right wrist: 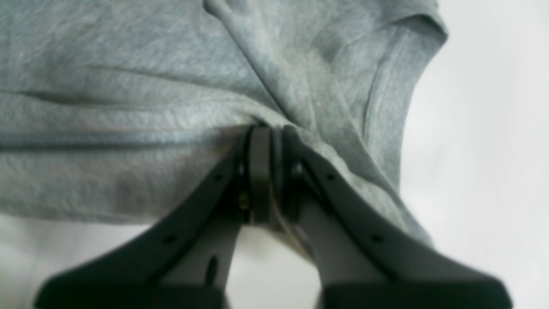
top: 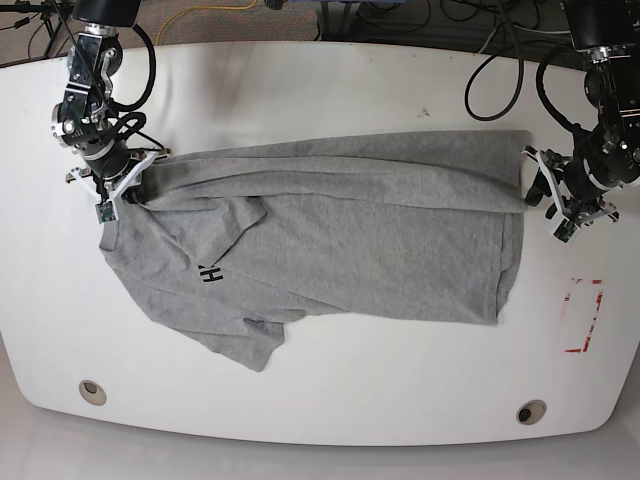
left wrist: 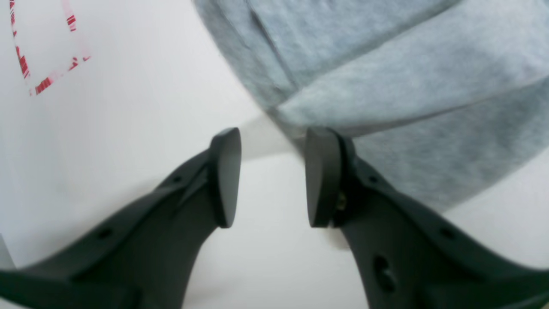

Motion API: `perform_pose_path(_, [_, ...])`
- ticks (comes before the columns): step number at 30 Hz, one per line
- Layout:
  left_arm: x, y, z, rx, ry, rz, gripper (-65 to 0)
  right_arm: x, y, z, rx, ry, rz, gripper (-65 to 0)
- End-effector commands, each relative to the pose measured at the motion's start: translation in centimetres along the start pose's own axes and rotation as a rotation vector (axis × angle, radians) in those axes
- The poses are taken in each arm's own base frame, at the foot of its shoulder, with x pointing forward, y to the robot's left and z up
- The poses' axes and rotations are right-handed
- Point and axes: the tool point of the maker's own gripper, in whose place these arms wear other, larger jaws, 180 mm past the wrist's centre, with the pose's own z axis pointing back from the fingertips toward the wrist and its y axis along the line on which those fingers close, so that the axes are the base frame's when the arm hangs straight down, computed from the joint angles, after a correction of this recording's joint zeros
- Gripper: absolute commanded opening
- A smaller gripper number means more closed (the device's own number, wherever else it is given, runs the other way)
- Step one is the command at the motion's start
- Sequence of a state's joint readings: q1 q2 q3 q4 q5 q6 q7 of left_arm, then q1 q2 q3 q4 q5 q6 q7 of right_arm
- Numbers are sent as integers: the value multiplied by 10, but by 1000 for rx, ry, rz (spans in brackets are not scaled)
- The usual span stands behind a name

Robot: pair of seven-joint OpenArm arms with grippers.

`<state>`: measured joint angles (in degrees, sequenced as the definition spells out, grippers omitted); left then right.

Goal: Fold the T-shirt properly

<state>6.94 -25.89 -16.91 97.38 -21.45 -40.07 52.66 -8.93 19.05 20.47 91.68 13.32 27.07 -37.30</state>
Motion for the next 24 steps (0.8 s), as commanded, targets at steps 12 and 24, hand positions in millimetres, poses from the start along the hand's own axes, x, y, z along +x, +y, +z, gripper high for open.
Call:
perform_pose_path(12, [15, -12, -3, -32, -31, -48, -431, 29, -19, -11, -24, -59, -23, -241])
perform_pose_path(24, [38, -45, -6, -86, -97, -82, -431, 33, -35, 29, -99, -76, 40, -220])
